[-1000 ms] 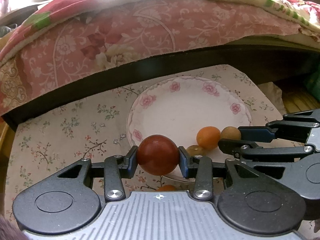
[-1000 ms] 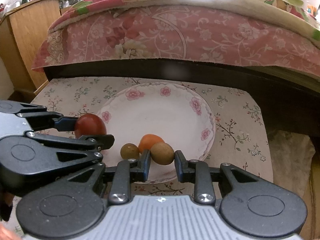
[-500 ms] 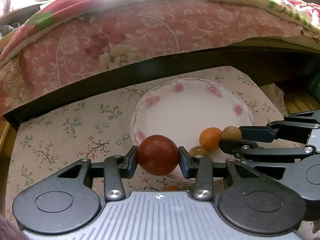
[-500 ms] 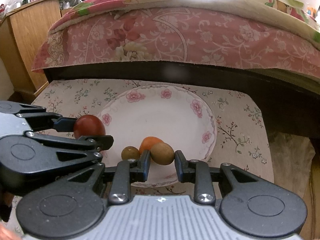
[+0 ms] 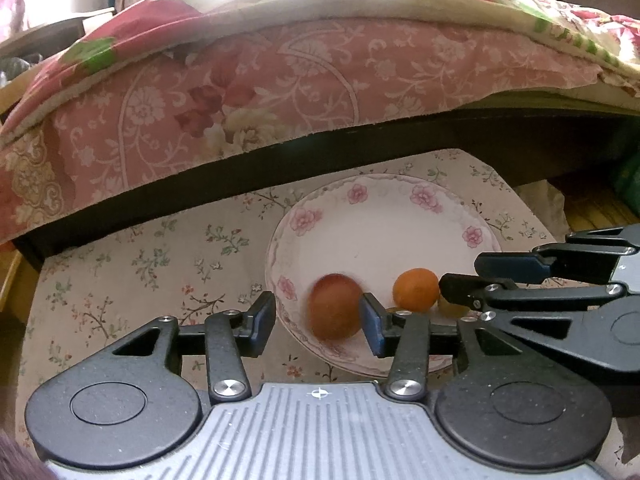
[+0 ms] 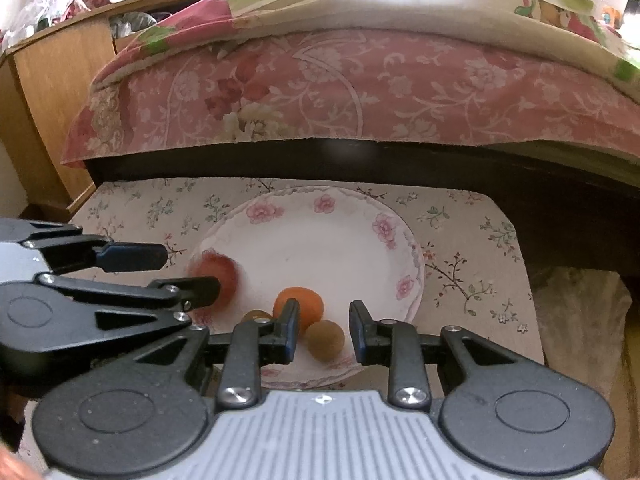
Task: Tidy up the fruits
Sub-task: 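Open both tools to release the red tomato and tan fruit onto the plate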
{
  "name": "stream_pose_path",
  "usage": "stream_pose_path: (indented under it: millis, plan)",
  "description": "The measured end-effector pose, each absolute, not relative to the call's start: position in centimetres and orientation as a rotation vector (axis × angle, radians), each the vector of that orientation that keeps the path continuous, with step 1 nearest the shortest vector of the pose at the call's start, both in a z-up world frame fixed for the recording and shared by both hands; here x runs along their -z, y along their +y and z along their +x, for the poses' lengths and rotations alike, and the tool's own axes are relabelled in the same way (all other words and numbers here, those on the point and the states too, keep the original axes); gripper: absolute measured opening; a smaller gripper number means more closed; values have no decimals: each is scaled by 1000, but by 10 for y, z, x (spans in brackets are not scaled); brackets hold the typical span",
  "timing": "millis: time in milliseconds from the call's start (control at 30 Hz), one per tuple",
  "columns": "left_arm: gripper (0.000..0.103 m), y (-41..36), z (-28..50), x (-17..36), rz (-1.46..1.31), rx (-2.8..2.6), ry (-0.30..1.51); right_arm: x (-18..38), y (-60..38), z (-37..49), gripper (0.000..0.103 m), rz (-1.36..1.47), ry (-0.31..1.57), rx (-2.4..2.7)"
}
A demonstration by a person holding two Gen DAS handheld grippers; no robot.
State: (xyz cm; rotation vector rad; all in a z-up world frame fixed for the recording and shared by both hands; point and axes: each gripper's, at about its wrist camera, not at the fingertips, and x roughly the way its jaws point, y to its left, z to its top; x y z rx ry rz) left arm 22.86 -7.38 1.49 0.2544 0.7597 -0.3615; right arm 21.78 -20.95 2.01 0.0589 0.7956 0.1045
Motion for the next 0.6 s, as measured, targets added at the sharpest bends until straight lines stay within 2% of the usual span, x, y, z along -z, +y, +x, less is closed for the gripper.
stream_pose_path:
  millis: [600]
  plan:
    - [57,-67,204,-22,265,353,757,-29,-206,193,28,21,787,-97]
